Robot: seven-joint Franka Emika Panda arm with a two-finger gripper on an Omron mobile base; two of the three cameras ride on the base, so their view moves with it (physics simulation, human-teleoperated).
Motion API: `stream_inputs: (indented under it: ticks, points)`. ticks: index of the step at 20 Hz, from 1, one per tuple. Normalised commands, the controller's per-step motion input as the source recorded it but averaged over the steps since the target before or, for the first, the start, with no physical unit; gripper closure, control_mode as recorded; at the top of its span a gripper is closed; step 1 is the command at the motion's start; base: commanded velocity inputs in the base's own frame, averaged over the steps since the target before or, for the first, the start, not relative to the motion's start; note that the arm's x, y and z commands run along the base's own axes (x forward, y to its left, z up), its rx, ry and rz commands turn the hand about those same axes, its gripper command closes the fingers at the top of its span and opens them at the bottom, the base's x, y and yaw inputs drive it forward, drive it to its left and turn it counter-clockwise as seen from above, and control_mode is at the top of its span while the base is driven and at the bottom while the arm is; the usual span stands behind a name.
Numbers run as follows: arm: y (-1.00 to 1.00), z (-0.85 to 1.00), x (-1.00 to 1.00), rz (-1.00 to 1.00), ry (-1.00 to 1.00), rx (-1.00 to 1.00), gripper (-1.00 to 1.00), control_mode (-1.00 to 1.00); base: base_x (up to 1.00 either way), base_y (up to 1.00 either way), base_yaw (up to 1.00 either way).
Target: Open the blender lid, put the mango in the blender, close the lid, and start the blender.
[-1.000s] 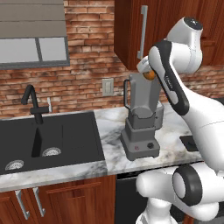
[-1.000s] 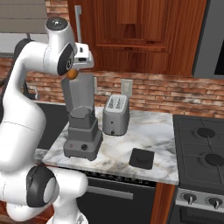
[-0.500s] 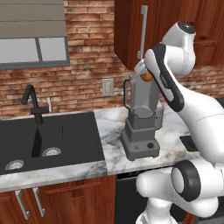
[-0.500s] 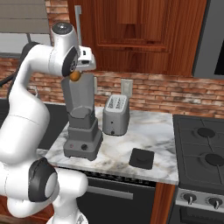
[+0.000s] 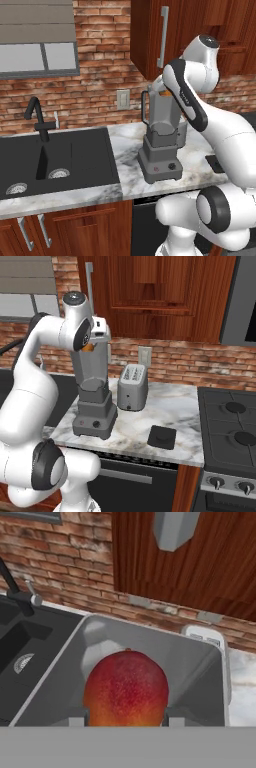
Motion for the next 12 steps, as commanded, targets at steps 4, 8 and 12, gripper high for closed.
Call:
stream_inputs:
  ticks: [4, 8, 12]
  points:
    - [0.0, -0.13, 0.0, 0.0, 0.0, 0.0, 1.0, -1.0, 0.0, 0.0, 0.0]
    - [0.0, -0.11, -0.14, 0.0, 0.02, 0.0, 1.0, -1.0, 0.0, 0.0, 0.0]
    - [0.0, -0.22, -0.12, 0.0, 0.08, 0.0, 1.0, -1.0, 0.0, 0.0, 0.0]
